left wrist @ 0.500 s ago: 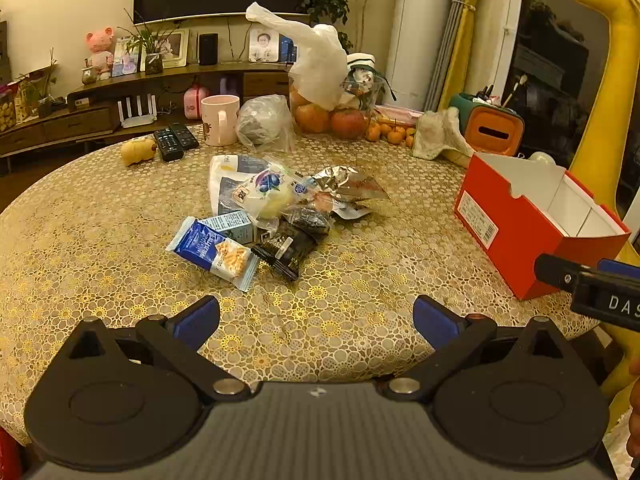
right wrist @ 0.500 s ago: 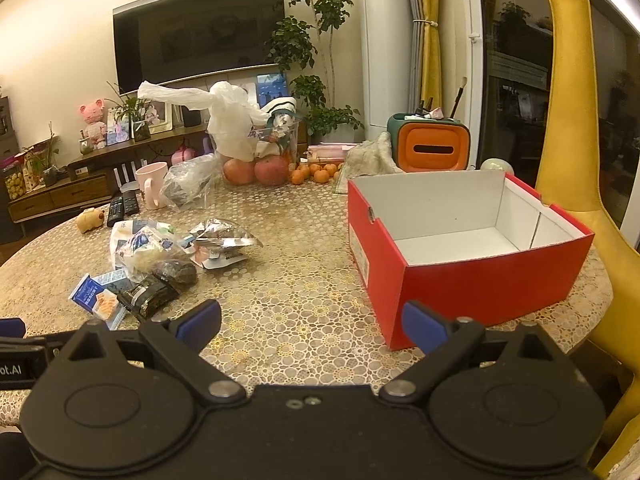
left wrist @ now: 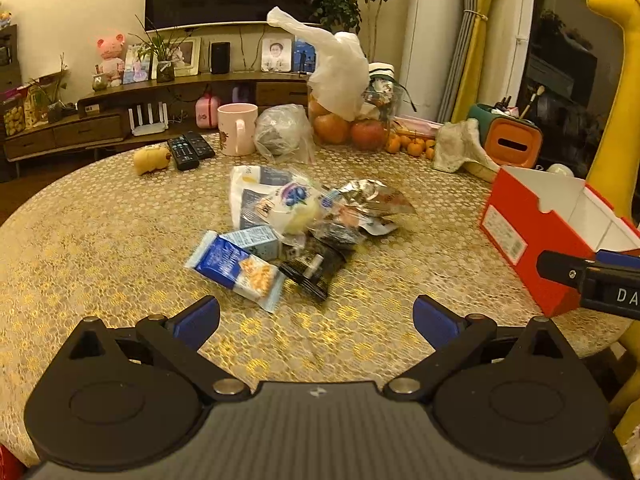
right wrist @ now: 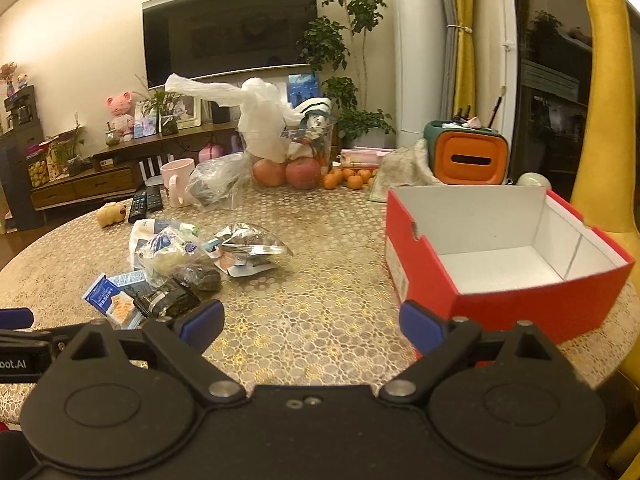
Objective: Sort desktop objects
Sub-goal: 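Grasp the blue biscuit pack with the left tool while the right tool grasps the silver foil bag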
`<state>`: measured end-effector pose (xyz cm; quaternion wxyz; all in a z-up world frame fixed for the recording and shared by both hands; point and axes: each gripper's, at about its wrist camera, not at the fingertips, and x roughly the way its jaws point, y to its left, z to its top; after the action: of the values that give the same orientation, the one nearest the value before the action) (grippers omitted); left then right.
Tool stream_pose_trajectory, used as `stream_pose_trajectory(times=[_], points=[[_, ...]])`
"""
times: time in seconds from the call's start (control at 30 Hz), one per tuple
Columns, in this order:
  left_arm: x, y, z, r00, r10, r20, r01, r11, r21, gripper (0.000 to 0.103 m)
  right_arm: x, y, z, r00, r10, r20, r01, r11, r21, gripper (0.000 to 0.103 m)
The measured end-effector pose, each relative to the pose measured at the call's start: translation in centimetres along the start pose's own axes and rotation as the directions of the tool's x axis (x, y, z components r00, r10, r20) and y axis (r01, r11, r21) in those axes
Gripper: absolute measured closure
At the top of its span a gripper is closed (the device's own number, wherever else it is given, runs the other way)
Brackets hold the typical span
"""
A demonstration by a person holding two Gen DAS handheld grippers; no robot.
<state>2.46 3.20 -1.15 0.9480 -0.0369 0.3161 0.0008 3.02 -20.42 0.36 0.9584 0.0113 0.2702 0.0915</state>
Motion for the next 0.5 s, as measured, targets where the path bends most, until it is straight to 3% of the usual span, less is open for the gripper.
stream_pose_trajectory(times=[0.23,0.5], points=[[2.8,2.0,0.5,1.000,0.027,0.006,-0.027,1.000,0.010,0.000,3.0,1.0,0.8,0.999,0.026,-0.023,-0.026,0.999,-0.028,0.010],[6.4,5.0,2.4,0.998,0.060,-0.027,-0.061,0.997,-0.047,0.000,7.2,1.7,2.7,0.999,0.038,-0.034,-0.040,0.998,-0.053,0.011]])
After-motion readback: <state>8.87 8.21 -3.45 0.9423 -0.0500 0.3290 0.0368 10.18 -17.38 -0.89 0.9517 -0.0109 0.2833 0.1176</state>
